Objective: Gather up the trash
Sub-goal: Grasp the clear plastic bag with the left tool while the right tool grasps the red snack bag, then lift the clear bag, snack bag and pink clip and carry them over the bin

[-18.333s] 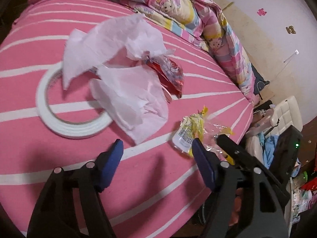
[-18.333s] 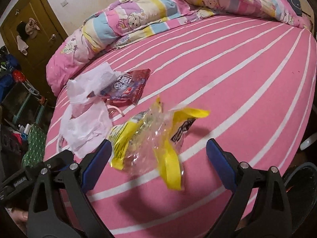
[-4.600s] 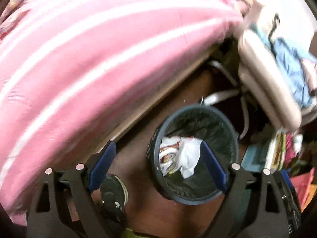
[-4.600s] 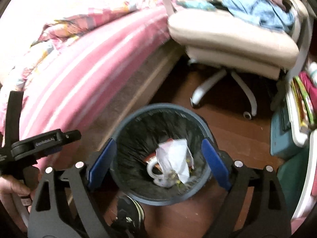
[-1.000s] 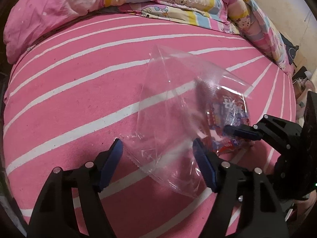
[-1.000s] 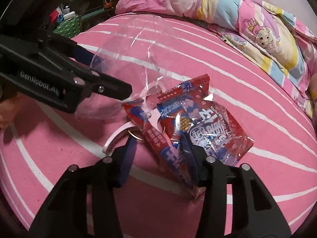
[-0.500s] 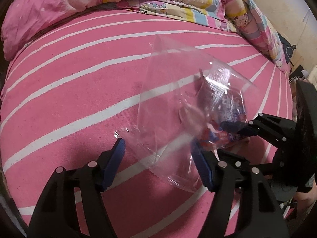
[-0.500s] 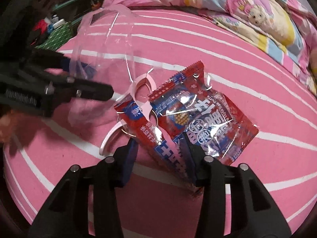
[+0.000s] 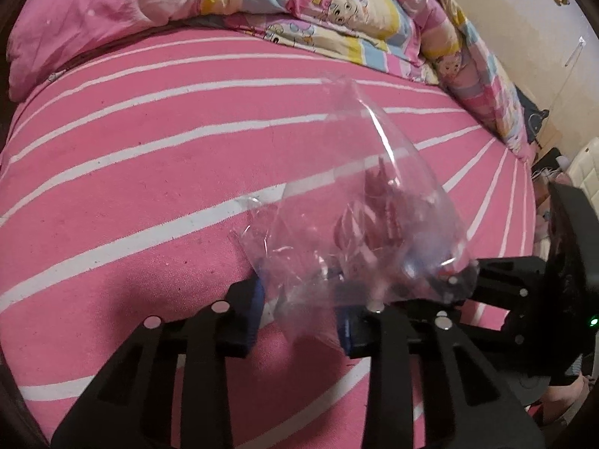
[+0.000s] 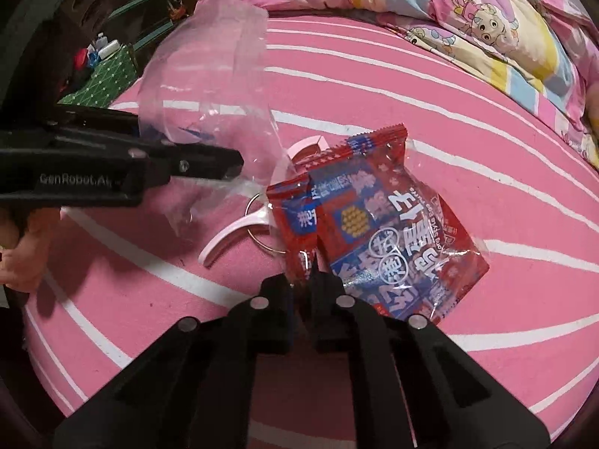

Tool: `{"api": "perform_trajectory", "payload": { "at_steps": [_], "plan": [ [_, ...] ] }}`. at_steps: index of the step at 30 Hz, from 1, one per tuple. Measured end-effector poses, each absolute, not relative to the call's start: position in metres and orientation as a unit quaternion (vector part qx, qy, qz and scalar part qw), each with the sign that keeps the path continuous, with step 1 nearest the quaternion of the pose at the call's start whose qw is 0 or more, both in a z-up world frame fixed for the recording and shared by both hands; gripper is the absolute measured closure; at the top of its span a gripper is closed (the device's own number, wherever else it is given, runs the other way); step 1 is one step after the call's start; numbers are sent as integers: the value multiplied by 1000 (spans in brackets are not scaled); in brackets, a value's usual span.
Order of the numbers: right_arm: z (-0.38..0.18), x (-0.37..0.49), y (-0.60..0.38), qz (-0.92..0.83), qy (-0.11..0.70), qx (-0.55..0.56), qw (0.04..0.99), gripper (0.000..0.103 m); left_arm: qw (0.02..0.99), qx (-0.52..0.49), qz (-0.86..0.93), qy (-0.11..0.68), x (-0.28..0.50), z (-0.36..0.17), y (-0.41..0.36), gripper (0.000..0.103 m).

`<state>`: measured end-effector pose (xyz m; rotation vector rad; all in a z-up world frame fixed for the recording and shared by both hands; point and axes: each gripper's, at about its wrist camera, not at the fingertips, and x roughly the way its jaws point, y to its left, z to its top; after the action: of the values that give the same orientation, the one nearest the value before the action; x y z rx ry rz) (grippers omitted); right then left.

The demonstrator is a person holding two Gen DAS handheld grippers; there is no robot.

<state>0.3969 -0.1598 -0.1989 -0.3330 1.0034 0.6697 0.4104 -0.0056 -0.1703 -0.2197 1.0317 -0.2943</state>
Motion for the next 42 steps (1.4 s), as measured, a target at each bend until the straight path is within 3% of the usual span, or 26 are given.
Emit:
{"api": "perform_trajectory", "payload": {
  "at_steps": [23, 42],
  "plan": [
    [-113, 315, -179, 298, 425, -76, 852, 97, 850, -193, -158, 463, 312, -124, -3, 74],
    [-40, 220, -260, 268, 382, -56, 883, 97, 868, -158, -177, 437, 234, -39, -68, 74]
  ]
}}
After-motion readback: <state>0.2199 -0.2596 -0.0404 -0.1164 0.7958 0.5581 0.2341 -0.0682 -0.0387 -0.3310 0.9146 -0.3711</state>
